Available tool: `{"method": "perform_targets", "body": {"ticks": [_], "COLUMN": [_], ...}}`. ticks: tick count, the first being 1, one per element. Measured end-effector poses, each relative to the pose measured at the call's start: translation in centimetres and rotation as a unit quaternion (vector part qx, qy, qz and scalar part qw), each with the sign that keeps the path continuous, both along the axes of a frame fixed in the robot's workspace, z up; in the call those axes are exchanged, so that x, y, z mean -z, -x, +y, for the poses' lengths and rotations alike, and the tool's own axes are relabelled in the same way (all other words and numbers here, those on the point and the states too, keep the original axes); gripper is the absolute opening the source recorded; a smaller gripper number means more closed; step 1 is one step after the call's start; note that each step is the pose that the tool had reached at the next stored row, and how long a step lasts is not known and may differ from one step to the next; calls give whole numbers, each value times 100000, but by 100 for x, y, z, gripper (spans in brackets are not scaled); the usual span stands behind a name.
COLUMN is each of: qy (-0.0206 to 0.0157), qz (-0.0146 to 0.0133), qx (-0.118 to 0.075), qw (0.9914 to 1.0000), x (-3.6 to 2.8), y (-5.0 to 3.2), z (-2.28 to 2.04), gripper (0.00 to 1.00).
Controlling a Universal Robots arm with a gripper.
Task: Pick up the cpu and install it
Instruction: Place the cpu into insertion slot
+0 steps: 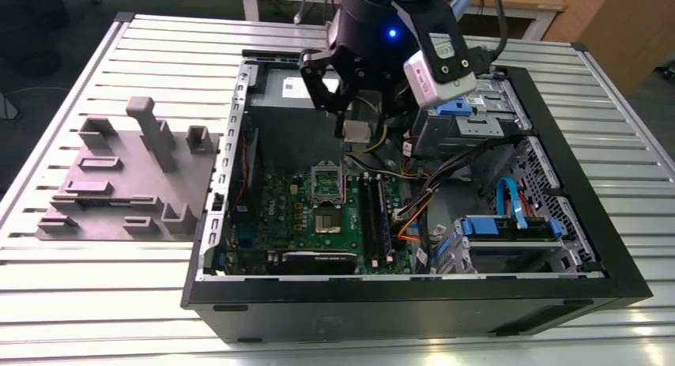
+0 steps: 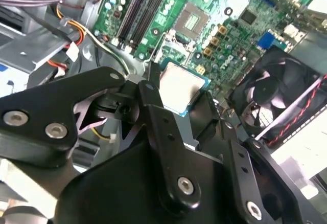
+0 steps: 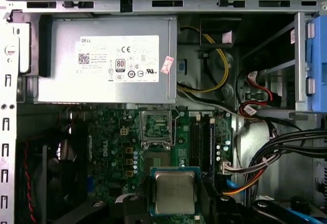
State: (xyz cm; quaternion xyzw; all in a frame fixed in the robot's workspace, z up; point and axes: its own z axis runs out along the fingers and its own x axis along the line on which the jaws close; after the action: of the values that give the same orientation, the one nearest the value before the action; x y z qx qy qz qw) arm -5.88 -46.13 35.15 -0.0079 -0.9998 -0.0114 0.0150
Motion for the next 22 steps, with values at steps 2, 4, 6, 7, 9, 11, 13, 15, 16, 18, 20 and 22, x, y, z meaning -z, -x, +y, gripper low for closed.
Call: {"method": "perform_targets", "body": {"ticks": [2, 4, 6, 7, 9, 11, 13, 15, 16, 18, 20, 22], "qy": [28, 84, 84, 82, 101, 69, 91, 83, 82, 96, 94, 70], "qz": [-35, -31, -33, -34, -30, 6, 19, 18, 48, 239, 257, 250], "qx": [-6, -3, -21, -90, -184, -278, -333, -516, -688, -951, -1030, -1027], "qw": [100000, 100000, 100000, 100000, 100000, 100000, 99999, 99999, 99998, 99995, 99994, 99994], "x": [33, 67, 105, 123, 155, 178, 211, 248, 266, 301, 337, 377], "y": [0, 1, 0, 1, 8, 19, 85, 134, 141, 141, 141, 141], "z": [-3, -4, -4, -4, -17, -35, -35, -36, -39, -74, -127, -150], "gripper": [47, 47, 47, 47, 47, 47, 47, 47, 47, 47, 47, 47]}}
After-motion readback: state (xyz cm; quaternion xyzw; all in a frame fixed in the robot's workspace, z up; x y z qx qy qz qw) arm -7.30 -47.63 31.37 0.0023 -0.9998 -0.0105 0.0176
